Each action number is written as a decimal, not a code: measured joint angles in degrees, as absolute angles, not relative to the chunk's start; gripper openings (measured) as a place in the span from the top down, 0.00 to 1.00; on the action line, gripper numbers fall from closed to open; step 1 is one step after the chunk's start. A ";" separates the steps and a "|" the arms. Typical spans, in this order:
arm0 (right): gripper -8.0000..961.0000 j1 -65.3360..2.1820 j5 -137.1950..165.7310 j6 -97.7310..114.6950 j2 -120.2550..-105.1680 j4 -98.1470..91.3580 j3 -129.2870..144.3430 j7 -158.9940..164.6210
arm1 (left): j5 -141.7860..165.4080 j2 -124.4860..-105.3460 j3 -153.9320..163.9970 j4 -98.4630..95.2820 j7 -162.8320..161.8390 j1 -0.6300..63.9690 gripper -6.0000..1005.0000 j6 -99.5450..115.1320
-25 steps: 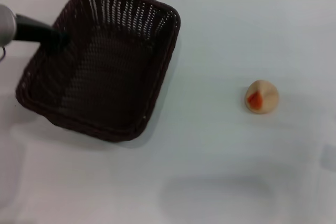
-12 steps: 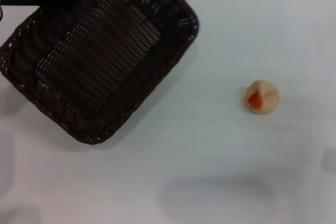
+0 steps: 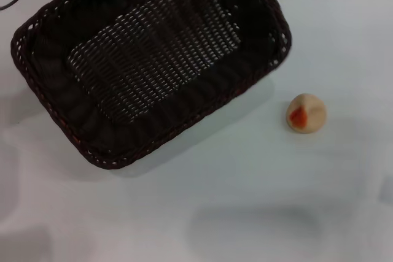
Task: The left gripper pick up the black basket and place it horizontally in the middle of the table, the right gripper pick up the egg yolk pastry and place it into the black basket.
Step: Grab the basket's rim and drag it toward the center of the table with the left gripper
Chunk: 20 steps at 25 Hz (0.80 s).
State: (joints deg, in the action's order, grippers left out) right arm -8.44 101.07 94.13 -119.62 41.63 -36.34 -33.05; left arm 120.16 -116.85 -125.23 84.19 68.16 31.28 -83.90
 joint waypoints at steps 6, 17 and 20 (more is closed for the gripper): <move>0.33 -7.53 101.07 94.39 -119.62 42.30 -36.22 -33.05 | 119.87 -116.66 -124.77 83.85 75.02 33.35 0.80 -86.39; 0.33 -6.58 101.07 95.08 -119.62 42.61 -35.50 -33.05 | 120.89 -117.04 -122.12 82.81 84.31 36.61 0.80 -92.23; 0.33 -6.33 101.05 95.10 -119.62 42.61 -35.50 -33.05 | 120.98 -117.16 -120.83 82.79 85.17 36.88 0.80 -93.40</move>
